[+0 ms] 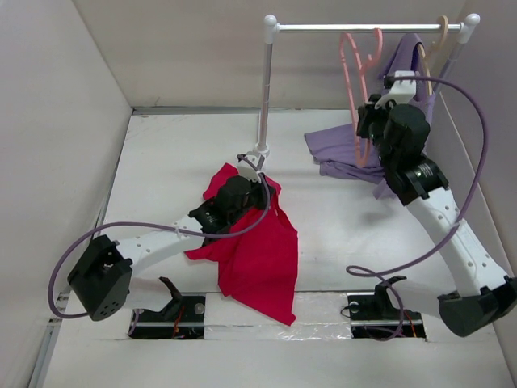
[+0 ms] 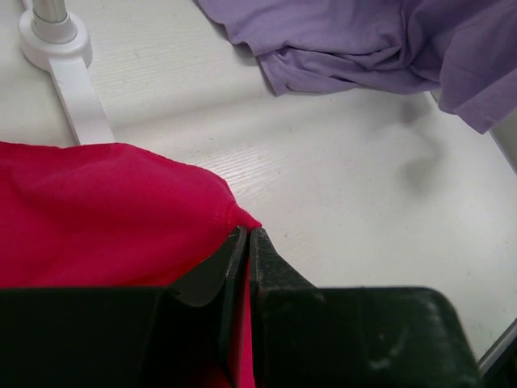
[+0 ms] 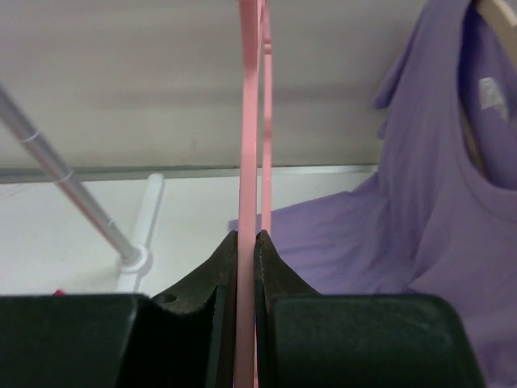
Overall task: Place the t-shirt on the hanger
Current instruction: Pick up the hanger from the clothesline, then place the T-shirt on the hanger.
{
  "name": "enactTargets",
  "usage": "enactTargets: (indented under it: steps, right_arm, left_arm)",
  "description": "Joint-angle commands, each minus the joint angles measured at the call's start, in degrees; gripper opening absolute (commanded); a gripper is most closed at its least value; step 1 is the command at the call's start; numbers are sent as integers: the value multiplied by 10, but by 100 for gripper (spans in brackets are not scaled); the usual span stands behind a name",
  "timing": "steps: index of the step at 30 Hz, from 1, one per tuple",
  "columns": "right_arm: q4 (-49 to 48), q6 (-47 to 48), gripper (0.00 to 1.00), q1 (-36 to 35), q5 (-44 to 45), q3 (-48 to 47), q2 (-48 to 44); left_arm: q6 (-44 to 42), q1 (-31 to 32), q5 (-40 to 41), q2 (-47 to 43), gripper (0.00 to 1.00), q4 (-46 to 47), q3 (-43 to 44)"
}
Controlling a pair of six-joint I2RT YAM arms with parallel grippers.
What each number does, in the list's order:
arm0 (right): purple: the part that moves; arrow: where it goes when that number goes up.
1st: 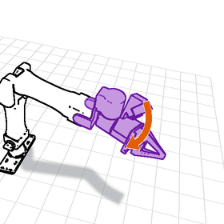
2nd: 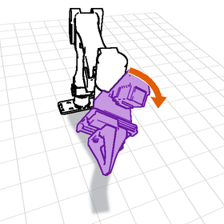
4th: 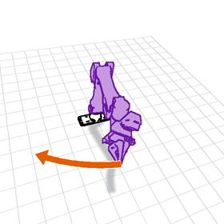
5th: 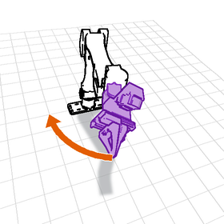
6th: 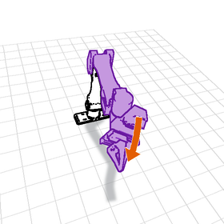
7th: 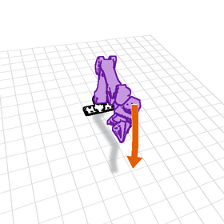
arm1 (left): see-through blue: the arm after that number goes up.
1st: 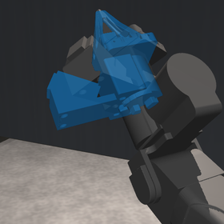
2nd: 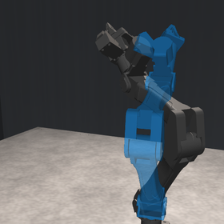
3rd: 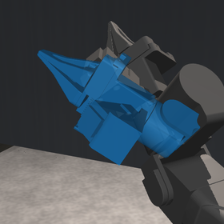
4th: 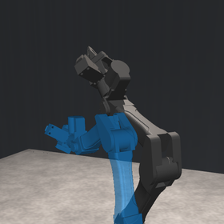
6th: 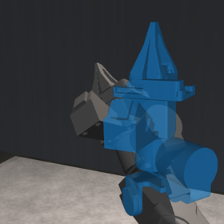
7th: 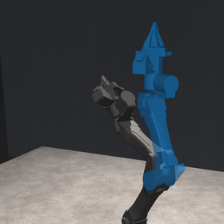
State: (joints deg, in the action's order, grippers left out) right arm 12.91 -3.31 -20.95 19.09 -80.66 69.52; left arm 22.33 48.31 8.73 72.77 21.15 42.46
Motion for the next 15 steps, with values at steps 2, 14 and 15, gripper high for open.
enactTargets:
  steps: [2,14,15]
  right_arm:
    - [-61,-27,0,-50,-28,57,-79]
    - [99,-203,0,-194,-104,377,-352]
    - [119,-210,0,-209,-95,380,-377]
  left_arm:
    - [-5,-8,20,21,0,28,32]
    - [6,-113,-15,63,0,56,46]
    - [8,-118,-26,63,0,58,45]
